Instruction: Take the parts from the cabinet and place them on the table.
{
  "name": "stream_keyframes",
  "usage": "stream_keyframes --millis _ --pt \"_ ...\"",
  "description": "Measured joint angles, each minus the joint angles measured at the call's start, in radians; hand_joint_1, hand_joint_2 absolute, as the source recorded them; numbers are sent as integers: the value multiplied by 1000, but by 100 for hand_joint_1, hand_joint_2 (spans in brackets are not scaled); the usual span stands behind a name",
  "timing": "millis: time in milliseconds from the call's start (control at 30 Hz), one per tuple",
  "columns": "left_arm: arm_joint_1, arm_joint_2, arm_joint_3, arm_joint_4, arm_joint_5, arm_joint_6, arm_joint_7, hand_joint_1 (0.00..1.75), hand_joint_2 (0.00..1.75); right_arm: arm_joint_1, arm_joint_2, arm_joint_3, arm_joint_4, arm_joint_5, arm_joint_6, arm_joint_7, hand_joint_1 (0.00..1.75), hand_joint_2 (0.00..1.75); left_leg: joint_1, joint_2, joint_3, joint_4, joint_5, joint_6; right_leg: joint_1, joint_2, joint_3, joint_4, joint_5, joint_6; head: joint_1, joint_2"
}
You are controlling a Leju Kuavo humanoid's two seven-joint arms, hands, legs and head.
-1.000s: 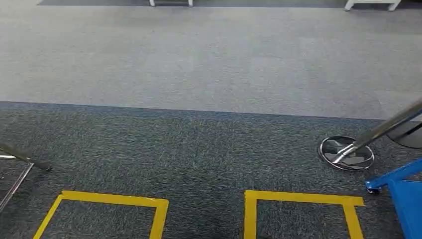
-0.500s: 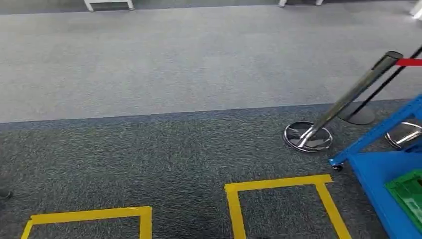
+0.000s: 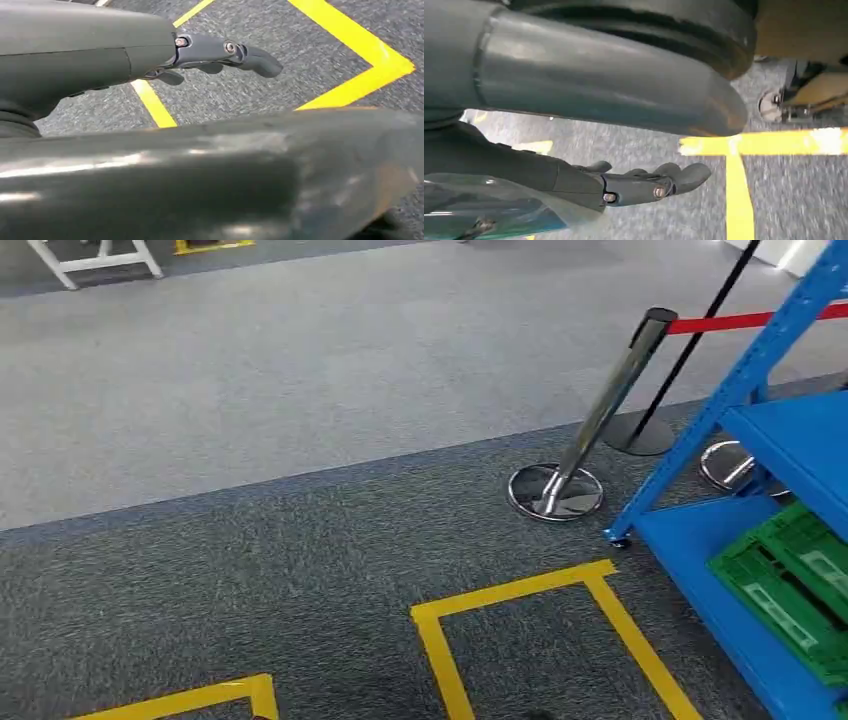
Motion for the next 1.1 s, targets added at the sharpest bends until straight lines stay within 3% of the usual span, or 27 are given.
stream_keyframes --millis 33,67,100,133,167,200,333,367,400,433,500,533,567,600,633,667,700,767,867,900,933,967,1000,1033,1067,1100 --pt "2 1 0 0 0 0 0 0 0 1 0 -2 0 0 0 0 0 0 -2 -1 -16 26 6 5 4 15 1 0 0 -1 0 0" --pt "2 1 0 0 0 0 0 0 0 1 0 -3 0 0 0 2 0 0 -5 -3 -10 4 35 12 6 31 2 0 1 -1 0 0" --pt "2 1 0 0 0 0 0 0 0 1 0 -3 0 0 0 3 0 0 -8 -8 12 -56 79 21 8 45 4 1 1 -1 0 0" --pt "1 1 0 0 0 0 0 0 0 1 0 -3 0 0 0 3 0 0 -13 -22 52 -151 135 30 9 62 6 1 2 -2 1 0" --pt "2 1 0 0 0 0 0 0 0 1 0 -3 0 0 0 3 0 0 -17 -63 93 -249 183 39 7 74 6 1 2 -2 0 0" --pt "2 5 0 0 0 0 0 0 0 1 2 -4 0 0 0 3 0 0 -15 -118 106 -279 171 47 7 83 3 2 4 2 3 0" --pt "1 5 0 0 0 0 0 0 0 2 2 -5 0 -1 1 3 0 0 -20 -82 115 -313 177 49 -3 133 -19 -6 18 26 -6 0" --pt "0 3 0 0 0 0 0 0 0 3 2 -6 0 -1 1 3 0 0 -9 -62 124 -335 189 47 -2 112 -25 5 10 24 -5 0" --pt "-1 2 0 0 0 -1 0 0 0 1 1 -7 0 -1 0 3 0 0 -11 -50 126 -345 192 51 5 49 -45 39 -18 27 -1 0" --pt "-1 1 0 0 0 -1 0 0 0 -1 2 -7 0 -1 0 3 0 0 -12 -32 125 -344 193 51 5 11 -78 105 -58 32 6 0" --pt "5 1 0 0 0 -1 0 0 0 -4 1 -7 0 0 1 3 0 0 -13 6 125 -344 189 52 -2 -14 -152 258 -125 43 6 0" --pt "6 2 1 0 1 0 1 0 0 -3 1 -7 0 1 1 3 0 0 -13 21 125 -343 189 51 -6 -17 -171 297 -133 49 6 0" --pt "5 2 1 0 1 1 1 0 0 -1 1 -7 0 3 2 3 0 0 -11 38 126 -343 187 49 -12 -21 -166 292 -115 57 7 0" --pt "3 1 1 0 1 2 1 0 0 2 -1 -7 0 4 2 5 0 0 -9 50 128 -342 184 44 -18 -27 -134 236 -78 64 6 0" --pt "2 1 1 0 1 3 1 0 0 3 -1 -7 0 5 3 5 0 0 -5 61 130 -338 180 38 -22 -38 -81 141 -32 69 6 0" --pt "1 1 1 0 1 4 1 0 0 2 -2 -7 0 5 3 5 0 0 -1 71 131 -331 174 30 -25 -62 -25 43 6 74 7 0" --pt "1 3 1 0 1 5 2 0 0 -1 -1 -7 0 6 5 4 0 0 -6 78 131 -323 167 21 -17 -108 -5 1 -17 74 8 0" --pt "-2 3 1 0 1 8 3 0 0 -4 0 -8 0 6 7 3 0 0 -11 91 133 -314 159 11 -18 -86 1 6 -13 45 6 0" --pt "-6 0 1 0 2 10 2 0 0 -3 -1 -11 0 7 -6 3 0 0 -4 109 140 -313 149 -3 -19 -58 1 6 -11 24 7 0" --pt "-8 0 1 0 2 10 2 0 0 -3 -1 -11 0 6 -13 3 0 0 0 63 136 -288 125 -7 -19 -50 1 6 -9 19 2 0" --pt "-8 -3 1 0 1 10 1 0 0 -4 -2 -13 0 2 -15 3 0 0 2 29 111 -228 86 -8 -19 -40 1 6 -9 13 0 0" --pt "-8 -3 1 0 1 9 2 0 0 -6 -2 -19 0 -7 -14 5 0 0 2 10 70 -137 41 -7 -17 -26 0 6 -8 9 -3 0" --pt "-6 -3 2 0 1 8 2 0 0 -6 -2 -26 0 -14 -12 8 0 0 1 3 31 -53 8 -7 -15 -12 -1 6 -8 7 -2 0" --pt "-5 -3 1 0 0 8 2 0 0 -5 -3 -33 0 -21 -9 11 0 0 1 1 0 8 -6 -5 -12 4 0 6 -8 7 -2 0" --pt "-4 -3 2 0 -3 7 2 0 0 -4 -3 -38 0 -28 -6 12 0 0 0 0 -9 18 6 -2 -10 19 2 6 -8 7 -2 0" --pt "-4 -3 1 0 -13 3 2 0 0 -2 -4 -45 0 -37 -5 11 0 0 -2 -1 0 -16 44 5 -8 34 3 7 -8 7 -2 0"
